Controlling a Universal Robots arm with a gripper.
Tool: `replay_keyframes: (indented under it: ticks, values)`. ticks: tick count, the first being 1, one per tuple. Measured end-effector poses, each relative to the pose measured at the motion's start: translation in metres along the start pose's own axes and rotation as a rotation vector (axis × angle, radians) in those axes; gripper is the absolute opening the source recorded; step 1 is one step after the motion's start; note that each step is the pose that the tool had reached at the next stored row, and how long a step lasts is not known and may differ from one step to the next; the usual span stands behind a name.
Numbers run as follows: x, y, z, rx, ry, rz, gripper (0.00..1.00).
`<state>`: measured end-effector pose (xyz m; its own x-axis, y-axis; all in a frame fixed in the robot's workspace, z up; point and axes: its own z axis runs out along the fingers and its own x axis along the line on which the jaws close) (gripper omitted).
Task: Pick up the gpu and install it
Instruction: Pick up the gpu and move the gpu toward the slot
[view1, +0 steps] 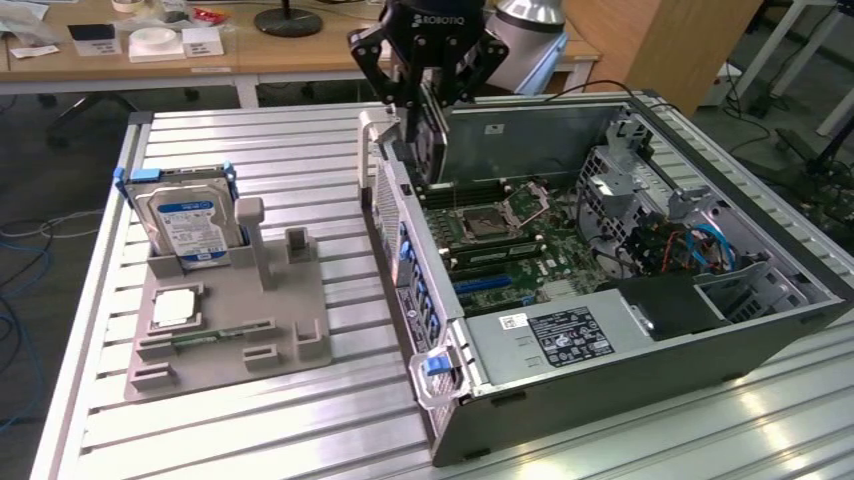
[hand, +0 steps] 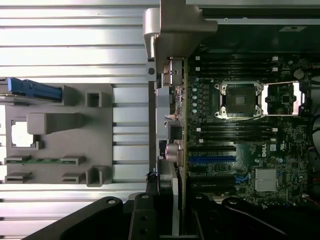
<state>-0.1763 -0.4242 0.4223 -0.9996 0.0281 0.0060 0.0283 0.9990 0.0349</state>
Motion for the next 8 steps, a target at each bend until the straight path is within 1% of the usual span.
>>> replay_keyframes:
  ticks: [8]
  values:
    - [-0.017,0.0005,0.0001,-0.0002,-0.0001,0.000,0.28]
